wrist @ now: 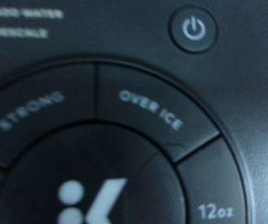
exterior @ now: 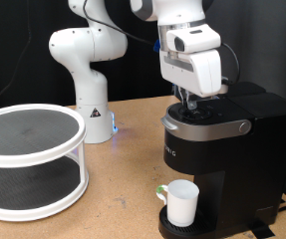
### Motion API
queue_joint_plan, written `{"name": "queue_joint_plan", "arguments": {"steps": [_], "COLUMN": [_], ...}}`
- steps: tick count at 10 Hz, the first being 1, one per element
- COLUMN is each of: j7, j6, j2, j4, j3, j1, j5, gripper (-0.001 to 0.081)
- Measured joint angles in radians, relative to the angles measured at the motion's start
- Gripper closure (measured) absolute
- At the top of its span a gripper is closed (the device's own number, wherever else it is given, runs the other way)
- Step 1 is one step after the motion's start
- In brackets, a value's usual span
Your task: Make a cup of coffee with the keurig machine
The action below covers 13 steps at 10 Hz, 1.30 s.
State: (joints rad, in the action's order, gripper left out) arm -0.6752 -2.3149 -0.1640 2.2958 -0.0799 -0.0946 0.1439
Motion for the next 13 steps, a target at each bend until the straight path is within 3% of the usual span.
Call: {"name": "queue_joint_plan", "arguments": {"steps": [7,10,13], "j7": [-0.011,-0.004,0.031], "j6": [-0.037,0.075,0.225], "j2": [0.038,0.047,0.100], "j4": [-0.016,-0.048,-0.135], "j3": [-0.001,-0.001,0.001], "j1": [-0.002,-0.001,0.005], "j5": [0.002,-0.050,-0.065], "gripper": [0.0805,0.0805,0.0805]}}
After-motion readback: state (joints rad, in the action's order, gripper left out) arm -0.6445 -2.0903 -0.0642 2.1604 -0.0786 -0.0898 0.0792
